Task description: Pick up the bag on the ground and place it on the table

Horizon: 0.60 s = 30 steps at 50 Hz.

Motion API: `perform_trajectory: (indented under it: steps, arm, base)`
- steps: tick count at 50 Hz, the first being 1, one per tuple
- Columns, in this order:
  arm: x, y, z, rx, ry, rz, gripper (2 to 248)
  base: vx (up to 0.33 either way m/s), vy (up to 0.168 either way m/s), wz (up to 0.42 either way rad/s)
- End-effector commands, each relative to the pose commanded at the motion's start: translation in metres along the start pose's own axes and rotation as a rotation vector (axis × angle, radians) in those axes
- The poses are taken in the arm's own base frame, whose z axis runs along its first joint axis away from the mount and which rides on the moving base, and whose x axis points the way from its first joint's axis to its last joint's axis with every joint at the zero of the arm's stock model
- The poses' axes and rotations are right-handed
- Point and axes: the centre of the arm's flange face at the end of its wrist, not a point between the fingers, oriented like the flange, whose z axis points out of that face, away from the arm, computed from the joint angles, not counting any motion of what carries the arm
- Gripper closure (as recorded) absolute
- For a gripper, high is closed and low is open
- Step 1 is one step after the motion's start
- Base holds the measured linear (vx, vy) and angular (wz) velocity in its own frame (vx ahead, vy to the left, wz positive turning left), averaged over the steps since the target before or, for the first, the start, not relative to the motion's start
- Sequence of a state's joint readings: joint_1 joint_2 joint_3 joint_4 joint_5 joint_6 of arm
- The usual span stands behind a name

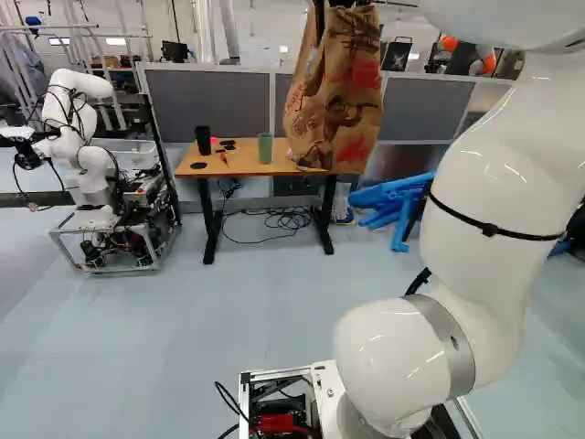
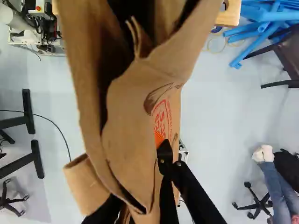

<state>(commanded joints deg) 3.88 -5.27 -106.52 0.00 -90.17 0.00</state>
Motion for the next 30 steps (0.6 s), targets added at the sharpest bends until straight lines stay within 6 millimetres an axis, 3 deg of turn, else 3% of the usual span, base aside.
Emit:
perform_trajectory:
  steps: [30]
  arm:
    - [0.0, 0.0, 0.0, 0.0, 0.0, 0.0, 229]
  base:
    - [0.242, 0.058, -0.025]
